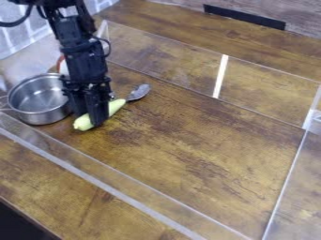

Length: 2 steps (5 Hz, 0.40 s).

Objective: Move the green spoon to the right

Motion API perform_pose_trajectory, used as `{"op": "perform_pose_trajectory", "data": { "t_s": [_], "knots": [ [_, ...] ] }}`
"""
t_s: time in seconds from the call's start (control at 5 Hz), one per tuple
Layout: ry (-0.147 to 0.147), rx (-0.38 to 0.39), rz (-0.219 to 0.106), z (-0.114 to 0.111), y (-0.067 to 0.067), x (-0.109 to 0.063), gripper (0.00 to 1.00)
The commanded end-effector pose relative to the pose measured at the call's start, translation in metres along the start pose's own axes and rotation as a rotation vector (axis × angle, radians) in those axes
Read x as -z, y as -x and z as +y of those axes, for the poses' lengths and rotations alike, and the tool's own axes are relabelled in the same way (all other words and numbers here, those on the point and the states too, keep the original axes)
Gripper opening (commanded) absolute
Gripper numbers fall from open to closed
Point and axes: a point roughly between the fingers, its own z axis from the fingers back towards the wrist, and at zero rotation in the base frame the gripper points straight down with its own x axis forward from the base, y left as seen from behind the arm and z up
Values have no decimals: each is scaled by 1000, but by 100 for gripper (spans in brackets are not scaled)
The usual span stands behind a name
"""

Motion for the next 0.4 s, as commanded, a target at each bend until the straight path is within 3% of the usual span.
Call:
{"op": "perform_pose_trajectory", "data": {
  "t_s": [0.0, 0.2],
  "knots": [
    [-28, 20, -82, -11, -1, -31, 0],
    [-10, 4, -97, -14, 1, -39, 0]
  ]
}}
